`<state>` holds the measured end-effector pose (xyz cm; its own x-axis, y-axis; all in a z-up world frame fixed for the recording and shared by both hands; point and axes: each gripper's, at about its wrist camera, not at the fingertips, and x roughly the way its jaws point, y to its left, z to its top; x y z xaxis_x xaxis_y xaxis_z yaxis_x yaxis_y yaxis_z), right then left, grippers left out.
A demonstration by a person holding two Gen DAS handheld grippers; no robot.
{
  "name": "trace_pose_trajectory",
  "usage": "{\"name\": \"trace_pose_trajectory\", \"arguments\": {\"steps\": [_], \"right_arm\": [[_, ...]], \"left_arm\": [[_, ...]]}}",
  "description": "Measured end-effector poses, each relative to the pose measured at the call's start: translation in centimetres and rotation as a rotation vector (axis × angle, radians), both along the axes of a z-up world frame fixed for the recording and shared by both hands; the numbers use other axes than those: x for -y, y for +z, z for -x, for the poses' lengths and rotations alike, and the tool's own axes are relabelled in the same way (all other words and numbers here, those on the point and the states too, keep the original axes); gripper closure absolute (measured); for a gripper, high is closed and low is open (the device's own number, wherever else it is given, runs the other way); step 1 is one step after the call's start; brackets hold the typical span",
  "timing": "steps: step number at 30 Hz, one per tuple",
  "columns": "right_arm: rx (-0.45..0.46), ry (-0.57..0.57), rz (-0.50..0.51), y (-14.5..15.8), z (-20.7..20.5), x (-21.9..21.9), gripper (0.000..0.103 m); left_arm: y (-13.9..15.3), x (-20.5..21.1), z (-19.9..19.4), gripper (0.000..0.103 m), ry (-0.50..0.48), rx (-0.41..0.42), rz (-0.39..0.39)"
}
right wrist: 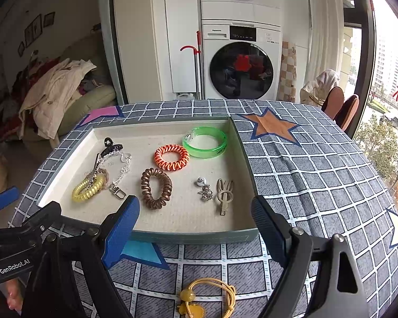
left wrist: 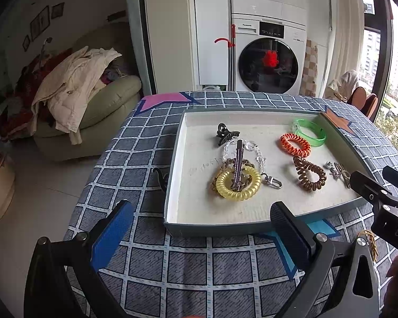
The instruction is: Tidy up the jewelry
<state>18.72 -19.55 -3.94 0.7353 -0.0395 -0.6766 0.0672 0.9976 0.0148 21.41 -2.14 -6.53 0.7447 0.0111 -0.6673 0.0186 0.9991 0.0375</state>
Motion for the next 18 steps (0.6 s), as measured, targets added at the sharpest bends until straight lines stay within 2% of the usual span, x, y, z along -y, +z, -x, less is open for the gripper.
{"name": "trace_pose_trajectory", "arguments": {"steps": [18], "right_arm": [[0.002, 0.001, 0.003, 0.17, 0.11, -0.16, 0.015]], "left_arm": [[0.03, 0.13, 0.20, 0.000, -0.002, 0.019, -0.003]]}}
